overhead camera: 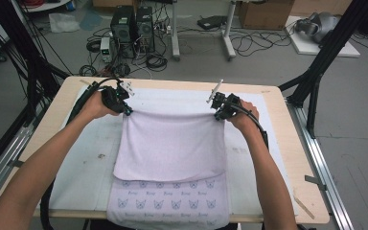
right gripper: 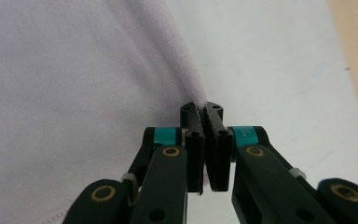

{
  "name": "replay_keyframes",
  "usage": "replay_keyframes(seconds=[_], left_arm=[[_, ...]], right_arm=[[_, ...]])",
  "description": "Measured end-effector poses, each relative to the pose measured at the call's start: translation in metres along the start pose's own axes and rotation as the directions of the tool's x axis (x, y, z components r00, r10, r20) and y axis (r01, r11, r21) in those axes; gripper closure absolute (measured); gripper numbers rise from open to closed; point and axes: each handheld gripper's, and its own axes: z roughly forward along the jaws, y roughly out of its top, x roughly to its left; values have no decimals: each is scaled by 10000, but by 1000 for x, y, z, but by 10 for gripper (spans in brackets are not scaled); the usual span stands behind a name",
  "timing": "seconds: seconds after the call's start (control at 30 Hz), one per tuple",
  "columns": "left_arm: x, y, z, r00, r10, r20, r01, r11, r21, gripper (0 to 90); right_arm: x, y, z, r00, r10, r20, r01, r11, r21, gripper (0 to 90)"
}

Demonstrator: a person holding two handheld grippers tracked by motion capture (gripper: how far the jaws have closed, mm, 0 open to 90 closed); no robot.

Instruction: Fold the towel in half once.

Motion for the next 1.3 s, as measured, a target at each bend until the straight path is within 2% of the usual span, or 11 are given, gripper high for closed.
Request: replay_keyframes(seconds=[0.17, 0.23, 0.3, 0.37, 0.5, 0.57, 0.7, 1.0, 1.03, 1.17, 1.3], left_arm=[[25, 18, -11, 9989, 85, -457, -90, 9999, -115, 873], [31, 20, -13, 9994, -130, -333, 117, 9992, -378, 870], [32, 17, -11, 9997, -90, -241, 77, 9986, -524, 772], [31, 13, -12, 9996, -174, -214, 160, 9980, -609, 519], [15, 2, -18, 9992, 242, 332, -207, 9944, -1037, 410], [0, -3, -22, 9956, 763, 541, -681, 9878, -1400, 392], [-31, -13, -22, 9810, 1568, 1144, -1384, 9782, -1547, 344], [-93, -36, -22, 9385, 2887, 1894, -2604, 9520, -1607, 295], [-97, -39, -22, 9375, 2913, 1904, -2657, 9525, -1487, 295], [-113, -49, -23, 9234, 3269, 2013, -3022, 9423, -1441, 274], [-126, -58, -19, 9136, 3468, 2125, -3266, 9369, -1248, 272]], right_arm=[[-25, 11, -15, 9959, 238, 870, -190, 9983, -553, 880], [-33, 16, -24, 9902, 536, 1287, -404, 9939, -1030, 874], [-36, 17, -26, 9943, 564, 905, -441, 9902, -1324, 702], [-34, 13, -25, 9955, 698, 633, -621, 9912, -1167, 637], [-23, -3, -26, 9984, 442, -363, -486, 9899, -1331, 549], [-16, -10, -28, 9957, 244, -899, -380, 9875, -1527, 529], [5, -24, -28, 9757, -629, -2100, 366, 9913, -1267, 474], [55, -44, -20, 9040, -2110, -3718, 2019, 9773, -636, 442], [59, -44, -18, 8947, -2273, -3845, 2240, 9731, -540, 442], [71, -43, -8, 8947, -2498, -3703, 2824, 9586, 356, 444], [73, -39, 0, 8945, -2353, -3802, 2802, 9576, 665, 536]])
